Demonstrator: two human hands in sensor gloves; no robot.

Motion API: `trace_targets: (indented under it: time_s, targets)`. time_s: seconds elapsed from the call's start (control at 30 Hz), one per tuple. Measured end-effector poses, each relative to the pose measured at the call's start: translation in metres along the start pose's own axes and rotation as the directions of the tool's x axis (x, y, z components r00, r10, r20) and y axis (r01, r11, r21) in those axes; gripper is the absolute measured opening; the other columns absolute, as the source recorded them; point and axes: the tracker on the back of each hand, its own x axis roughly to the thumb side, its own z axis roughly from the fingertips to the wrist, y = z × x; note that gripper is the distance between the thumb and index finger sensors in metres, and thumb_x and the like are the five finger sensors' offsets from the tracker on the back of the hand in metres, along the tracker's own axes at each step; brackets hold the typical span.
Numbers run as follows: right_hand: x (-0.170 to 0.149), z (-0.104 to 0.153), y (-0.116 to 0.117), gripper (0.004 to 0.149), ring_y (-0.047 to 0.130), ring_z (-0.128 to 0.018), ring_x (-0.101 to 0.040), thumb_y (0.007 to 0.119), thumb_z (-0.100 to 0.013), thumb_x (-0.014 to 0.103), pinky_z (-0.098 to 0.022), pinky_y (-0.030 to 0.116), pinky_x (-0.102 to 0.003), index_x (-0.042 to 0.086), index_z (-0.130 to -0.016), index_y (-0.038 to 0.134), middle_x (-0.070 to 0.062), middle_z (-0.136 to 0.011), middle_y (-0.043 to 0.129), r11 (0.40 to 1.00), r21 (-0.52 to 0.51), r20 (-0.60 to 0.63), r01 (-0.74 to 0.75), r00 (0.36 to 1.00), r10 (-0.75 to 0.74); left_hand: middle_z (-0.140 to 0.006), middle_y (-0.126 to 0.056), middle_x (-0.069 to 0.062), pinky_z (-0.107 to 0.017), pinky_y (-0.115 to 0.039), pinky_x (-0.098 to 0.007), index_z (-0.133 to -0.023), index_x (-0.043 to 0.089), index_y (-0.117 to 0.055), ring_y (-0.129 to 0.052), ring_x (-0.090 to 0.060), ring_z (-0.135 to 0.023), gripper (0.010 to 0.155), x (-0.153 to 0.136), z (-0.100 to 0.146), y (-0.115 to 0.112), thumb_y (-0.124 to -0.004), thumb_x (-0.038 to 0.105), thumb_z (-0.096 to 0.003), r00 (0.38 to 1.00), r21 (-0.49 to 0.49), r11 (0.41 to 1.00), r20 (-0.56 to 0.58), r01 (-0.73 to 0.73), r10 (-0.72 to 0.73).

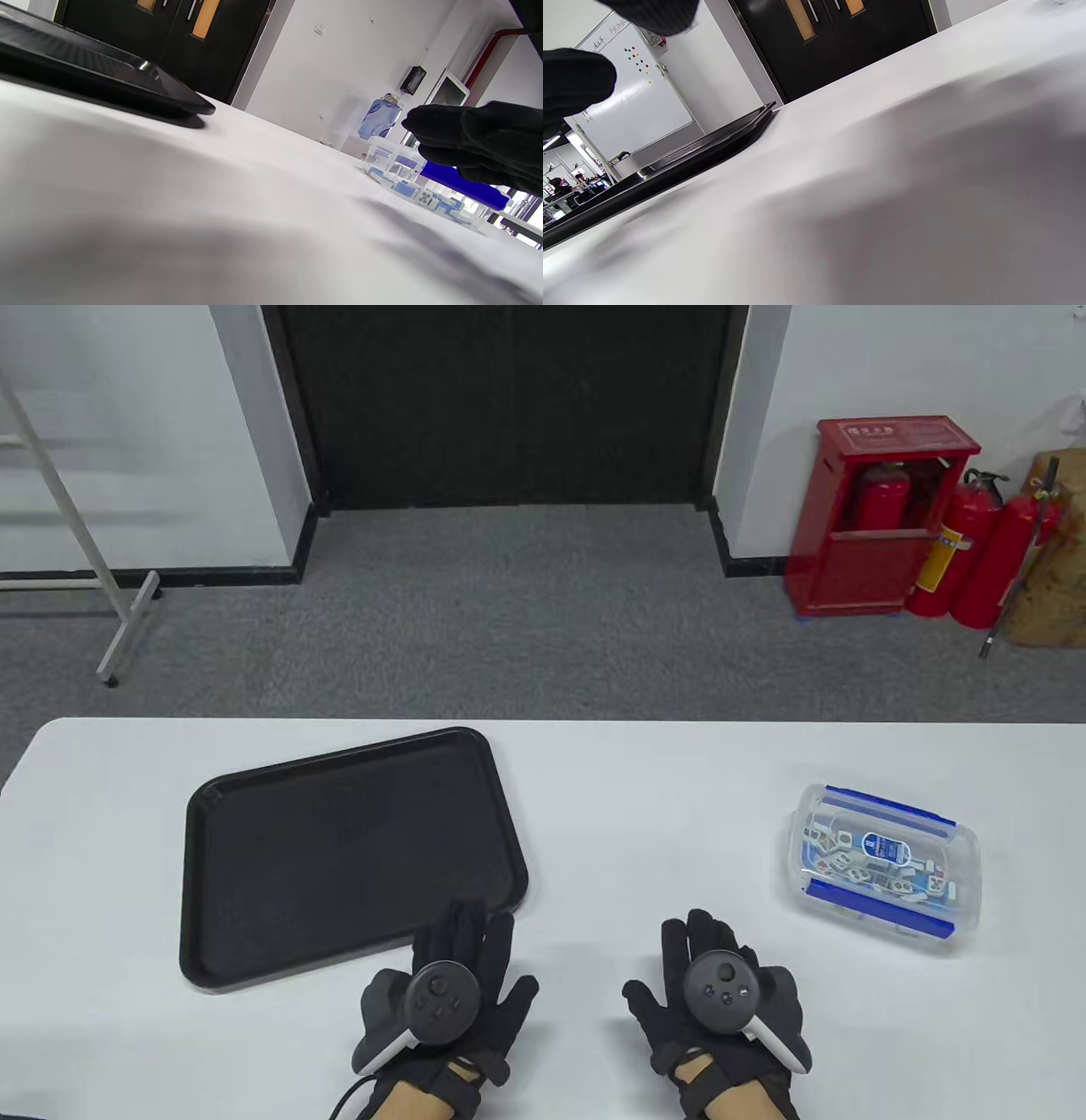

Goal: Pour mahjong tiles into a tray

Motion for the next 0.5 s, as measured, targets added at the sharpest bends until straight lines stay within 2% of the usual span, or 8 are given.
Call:
trace_targets:
  time_s: [0.23, 0.5]
  targets:
    - [0.001, -0.002, 0.003, 0.084, 0.022, -0.100, -0.052, 0.063, -0.046, 0.061, -0.064, 0.019, -0.072, 0.012, -0.105, 0.029, -0.022, -0.109, 0.016, 1.000, -0.003, 0.013, -0.013, 1.000, 0.013, -0.118, -0.021, -0.011, -0.067, -0.016, -0.060, -0.114, 0.021, -0.036, -0.010, -0.038, -0.107, 0.077, -0.002, -0.002, -0.004, -0.058, 0.064, -0.0537, 1.000, -0.028, 1.000, -0.012, -0.001, 0.001]
    - [-0.017, -0.006, -0.008, 0.083, 0.026, -0.099, -0.054, 0.064, -0.045, 0.059, -0.064, 0.021, -0.073, 0.010, -0.104, 0.033, -0.024, -0.108, 0.020, 0.996, -0.071, -0.038, 0.045, 0.998, -0.048, -0.117, -0.022, -0.012, -0.067, -0.015, -0.059, -0.114, 0.020, -0.037, -0.010, -0.039, -0.107, 0.077, -0.002, -0.003, -0.003, -0.058, 0.063, -0.0537, 0.999, -0.030, 0.999, -0.006, -0.035, 0.035]
